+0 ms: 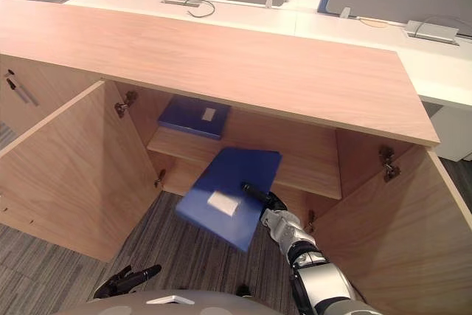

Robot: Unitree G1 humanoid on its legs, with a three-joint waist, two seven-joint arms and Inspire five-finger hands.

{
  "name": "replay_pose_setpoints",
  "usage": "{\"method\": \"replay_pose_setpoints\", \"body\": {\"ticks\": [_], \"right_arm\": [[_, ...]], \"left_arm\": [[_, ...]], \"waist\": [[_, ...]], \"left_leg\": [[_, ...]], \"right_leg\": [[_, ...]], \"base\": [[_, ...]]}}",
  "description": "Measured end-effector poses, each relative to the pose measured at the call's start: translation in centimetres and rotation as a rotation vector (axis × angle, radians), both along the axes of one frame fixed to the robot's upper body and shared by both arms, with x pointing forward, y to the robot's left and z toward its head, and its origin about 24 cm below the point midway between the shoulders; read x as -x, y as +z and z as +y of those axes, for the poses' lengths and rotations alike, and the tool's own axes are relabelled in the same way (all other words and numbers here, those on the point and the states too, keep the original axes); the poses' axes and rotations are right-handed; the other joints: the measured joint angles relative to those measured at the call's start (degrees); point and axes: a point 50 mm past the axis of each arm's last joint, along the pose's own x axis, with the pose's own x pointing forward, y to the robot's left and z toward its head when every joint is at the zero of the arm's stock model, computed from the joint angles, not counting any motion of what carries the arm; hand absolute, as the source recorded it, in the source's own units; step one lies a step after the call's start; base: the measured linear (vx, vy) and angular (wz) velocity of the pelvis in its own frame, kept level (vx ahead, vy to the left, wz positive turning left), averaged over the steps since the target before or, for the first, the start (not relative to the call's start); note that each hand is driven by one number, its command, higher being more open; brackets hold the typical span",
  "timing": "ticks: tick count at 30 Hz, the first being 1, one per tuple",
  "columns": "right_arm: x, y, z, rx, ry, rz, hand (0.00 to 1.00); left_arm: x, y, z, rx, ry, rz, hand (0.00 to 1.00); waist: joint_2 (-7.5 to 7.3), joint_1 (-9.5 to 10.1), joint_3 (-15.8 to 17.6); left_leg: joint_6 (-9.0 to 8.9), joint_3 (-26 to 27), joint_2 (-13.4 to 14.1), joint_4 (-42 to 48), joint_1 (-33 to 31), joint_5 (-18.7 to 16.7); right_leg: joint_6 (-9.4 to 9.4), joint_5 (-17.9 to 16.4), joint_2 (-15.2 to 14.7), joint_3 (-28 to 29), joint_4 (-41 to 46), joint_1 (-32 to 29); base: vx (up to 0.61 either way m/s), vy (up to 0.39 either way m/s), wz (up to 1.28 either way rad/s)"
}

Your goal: Walk over to the cabinet, pick up the folder, carry it to the office cabinet, place the folder inside the office cabinet, then close the office cabinet door

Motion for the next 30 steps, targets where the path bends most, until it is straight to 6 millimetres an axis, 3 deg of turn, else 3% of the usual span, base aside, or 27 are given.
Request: {"method": "replay_pose_setpoints", "body": {"ticks": [4, 14, 20, 23, 27, 28, 30], "right_arm": [[-0.7, 0.5, 0.2, -0.226, -0.333, -0.076, 0.00], [-1.6, 1.2, -0.2, -0.398, -0.655, -0.107, 0.00], [-3.5, 2.9, -1.0, -0.473, -0.809, -0.148, 0.00], [-5.0, 4.4, -1.7, -0.504, -0.865, -0.190, 0.00], [-8.3, 8.8, -3.9, -0.542, -0.932, -0.334, 0.00], [-9.6, 11.2, -4.8, -0.557, -0.946, -0.408, 0.00], [-11.1, 13.9, -4.7, -0.582, -0.923, -0.482, 0.00]], "left_arm": [[-0.2, -0.1, -0.5, -0.010, 0.030, 0.005, 1.00], [-0.2, -0.2, -0.9, -0.029, 0.041, 0.016, 1.00], [-0.3, -0.1, -1.0, -0.044, 0.030, 0.018, 1.00], [-1.1, 0.2, -1.0, -0.052, 0.015, -0.018, 1.00], [-4.3, 1.2, -1.3, -0.059, -0.010, -0.141, 1.00], [-5.5, 1.6, -1.4, -0.060, -0.015, -0.179, 1.00], [-5.8, 1.9, -1.3, -0.065, -0.012, -0.197, 1.00]], "waist": [[0.39, -0.04, 0.28], [0.85, -0.01, 1.37], [1.26, 0.30, 2.30], [1.61, 1.01, 3.47], [3.71, 1.17, 8.38], [5.40, 1.50, 10.85], [6.48, 1.63, 12.02]], "left_leg": [[0.14, -1.33, -0.36, -2.04, 0.88, 1.39], [0.50, -2.29, -1.03, -2.29, 0.29, 1.63], [0.54, -3.18, -1.29, -2.19, -0.01, 1.76], [0.62, -3.52, -1.56, -1.96, -0.32, 1.82], [0.50, -6.02, -1.67, 14.63, -11.85, -4.25], [0.57, -5.71, -1.14, 21.85, -16.08, -6.68], [0.60, -2.97, -0.04, 28.87, -21.65, -8.95]], "right_leg": [[0.09, 0.06, -0.30, -1.27, -0.36, 0.82], [0.67, 0.40, -0.95, -2.69, -1.27, 1.13], [0.86, 0.60, -1.10, -3.44, -2.16, 1.74], [1.02, 0.70, -1.47, -4.05, -2.15, 1.75], [0.60, -0.65, -2.50, -7.12, 4.10, -3.03], [0.55, -3.80, -3.13, -7.98, 10.59, -6.31], [0.47, -7.94, -4.44, -7.97, 20.03, -12.27]], "base": [[-0.05, -0.004, 0.19], [-0.03, 0.010, 0.06], [0.01, 0.003, 0.09], [-0.02, 0.016, 0.10], [-0.12, 0.043, 0.42], [-0.16, 0.090, 0.36], [-0.18, 0.082, 0.23]]}}
